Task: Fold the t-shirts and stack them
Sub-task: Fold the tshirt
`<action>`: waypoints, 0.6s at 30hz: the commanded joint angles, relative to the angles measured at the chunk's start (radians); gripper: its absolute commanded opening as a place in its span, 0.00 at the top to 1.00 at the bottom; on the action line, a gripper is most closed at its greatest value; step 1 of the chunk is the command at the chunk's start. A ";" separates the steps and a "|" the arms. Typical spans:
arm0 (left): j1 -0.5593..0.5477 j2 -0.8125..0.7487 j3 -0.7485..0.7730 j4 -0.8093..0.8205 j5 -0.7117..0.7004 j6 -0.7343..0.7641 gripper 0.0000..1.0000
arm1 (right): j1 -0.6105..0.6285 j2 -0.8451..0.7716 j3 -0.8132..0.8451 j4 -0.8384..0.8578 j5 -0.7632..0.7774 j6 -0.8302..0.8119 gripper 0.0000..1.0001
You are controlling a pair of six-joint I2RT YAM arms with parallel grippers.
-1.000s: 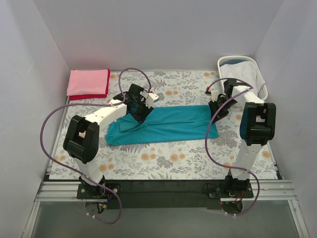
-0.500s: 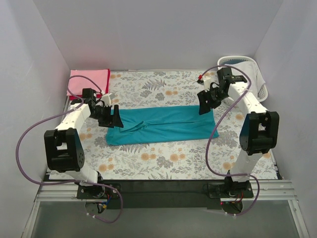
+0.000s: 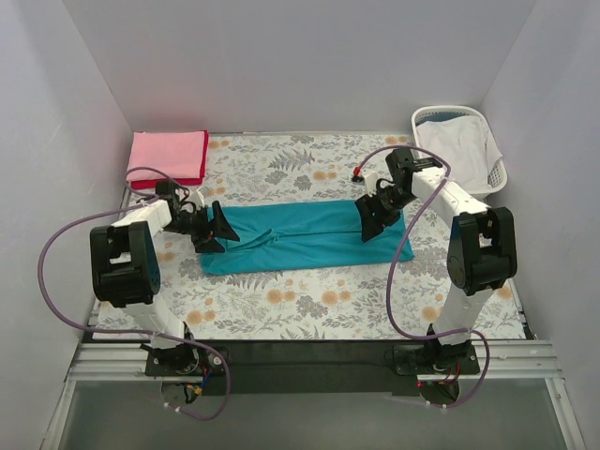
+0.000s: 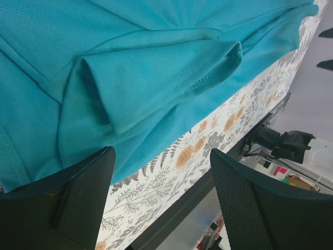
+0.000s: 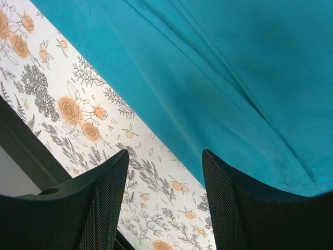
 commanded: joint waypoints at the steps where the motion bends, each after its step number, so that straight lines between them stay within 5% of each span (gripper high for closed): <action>1: 0.002 0.026 0.012 0.067 0.037 -0.053 0.28 | 0.006 -0.047 -0.023 -0.004 -0.024 -0.013 0.35; 18: 0.000 0.168 0.101 0.133 0.135 -0.117 0.29 | 0.011 -0.027 -0.068 -0.006 -0.005 -0.033 0.35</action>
